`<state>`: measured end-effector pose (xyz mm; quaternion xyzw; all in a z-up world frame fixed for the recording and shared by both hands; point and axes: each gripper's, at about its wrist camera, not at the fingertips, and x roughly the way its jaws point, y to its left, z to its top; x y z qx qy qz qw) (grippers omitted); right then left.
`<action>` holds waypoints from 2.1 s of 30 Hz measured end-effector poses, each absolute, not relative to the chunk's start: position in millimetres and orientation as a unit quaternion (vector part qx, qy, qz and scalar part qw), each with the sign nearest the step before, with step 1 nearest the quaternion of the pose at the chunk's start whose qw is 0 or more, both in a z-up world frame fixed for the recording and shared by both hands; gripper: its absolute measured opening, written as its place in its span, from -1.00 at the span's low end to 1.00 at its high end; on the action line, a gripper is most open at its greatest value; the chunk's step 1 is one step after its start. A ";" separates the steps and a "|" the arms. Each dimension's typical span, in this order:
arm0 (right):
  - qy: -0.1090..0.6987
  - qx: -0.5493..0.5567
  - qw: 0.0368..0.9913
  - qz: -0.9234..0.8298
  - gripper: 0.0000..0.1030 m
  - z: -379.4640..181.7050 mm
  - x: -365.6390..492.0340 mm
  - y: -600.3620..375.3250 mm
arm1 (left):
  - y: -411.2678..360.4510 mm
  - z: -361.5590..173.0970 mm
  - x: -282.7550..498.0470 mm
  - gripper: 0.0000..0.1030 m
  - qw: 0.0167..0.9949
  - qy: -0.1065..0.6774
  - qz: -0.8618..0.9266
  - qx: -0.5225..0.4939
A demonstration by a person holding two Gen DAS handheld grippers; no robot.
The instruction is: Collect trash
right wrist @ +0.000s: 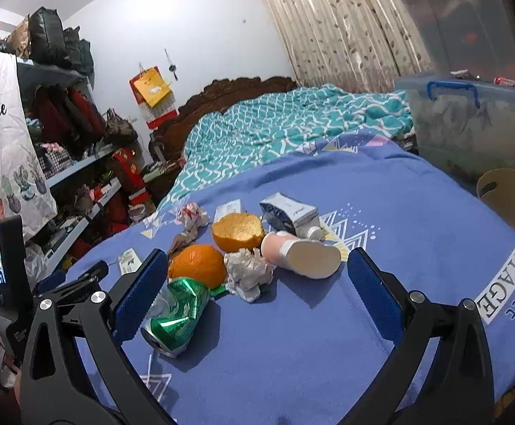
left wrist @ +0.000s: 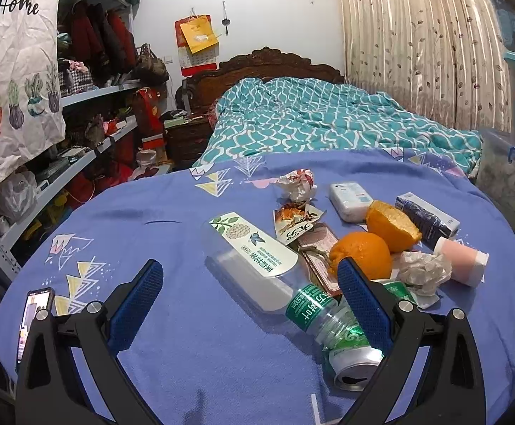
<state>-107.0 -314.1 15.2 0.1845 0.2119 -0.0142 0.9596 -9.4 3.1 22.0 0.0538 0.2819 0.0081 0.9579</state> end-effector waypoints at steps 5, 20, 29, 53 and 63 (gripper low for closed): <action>0.213 0.182 0.960 -0.012 0.94 14.9 -106.3 -312.1 | 5.1 18.8 -7.3 0.83 0.956 0.289 0.010 0.053; 0.227 0.181 0.957 -0.009 0.94 11.3 -101.9 -313.1 | 13.1 13.6 -1.3 0.83 0.950 0.309 0.016 0.042; 0.237 0.176 0.955 0.002 0.94 8.5 -99.4 -309.9 | 17.8 9.9 1.0 0.83 0.947 0.318 0.020 0.036; 0.283 0.186 0.941 0.017 0.84 -10.6 -83.2 -311.0 | 36.4 2.8 3.8 0.83 0.935 0.352 -0.040 -0.011; 0.355 0.194 0.911 0.079 -0.13 -39.0 -57.4 -305.4 | 18.4 -6.4 -0.6 0.70 0.908 0.387 -0.159 -0.036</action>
